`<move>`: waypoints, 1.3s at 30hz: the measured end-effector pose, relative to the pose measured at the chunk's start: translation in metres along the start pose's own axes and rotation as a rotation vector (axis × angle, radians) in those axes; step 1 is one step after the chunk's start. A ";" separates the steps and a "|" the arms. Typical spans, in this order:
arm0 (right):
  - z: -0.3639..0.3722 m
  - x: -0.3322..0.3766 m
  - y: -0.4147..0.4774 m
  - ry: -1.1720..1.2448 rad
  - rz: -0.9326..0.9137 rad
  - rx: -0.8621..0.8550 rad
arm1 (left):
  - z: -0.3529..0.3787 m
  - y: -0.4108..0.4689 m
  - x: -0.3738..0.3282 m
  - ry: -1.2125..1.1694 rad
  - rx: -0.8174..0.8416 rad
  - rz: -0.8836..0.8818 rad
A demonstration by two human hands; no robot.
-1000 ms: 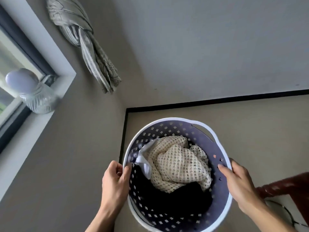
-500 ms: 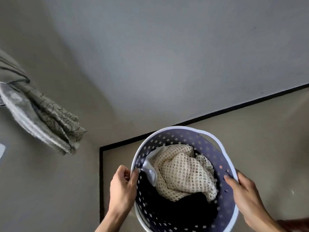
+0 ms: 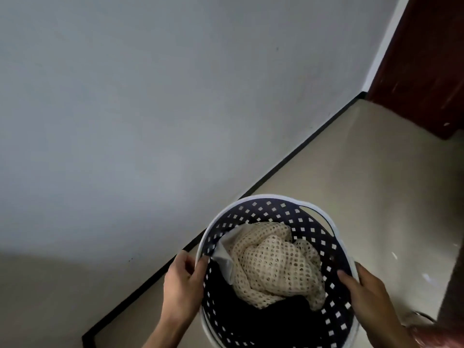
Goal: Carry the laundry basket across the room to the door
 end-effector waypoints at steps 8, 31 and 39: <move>-0.008 0.105 0.121 0.037 0.017 -0.070 | 0.088 0.162 -0.084 0.023 0.064 0.106; -0.099 0.306 0.434 0.279 0.166 -0.543 | 0.446 0.549 -0.329 -0.031 0.556 0.382; -0.180 0.364 0.577 0.368 0.150 -0.595 | 0.598 0.623 -0.406 0.013 0.623 0.371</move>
Point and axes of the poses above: each hand's wrist, its own y-axis towards the middle knuckle, its own z-axis out of the palm, x = y × z, the point moved 8 cm from there along y, towards the middle knuckle, and after that the axes turned 10 degrees about z, right-handed, at the moved point
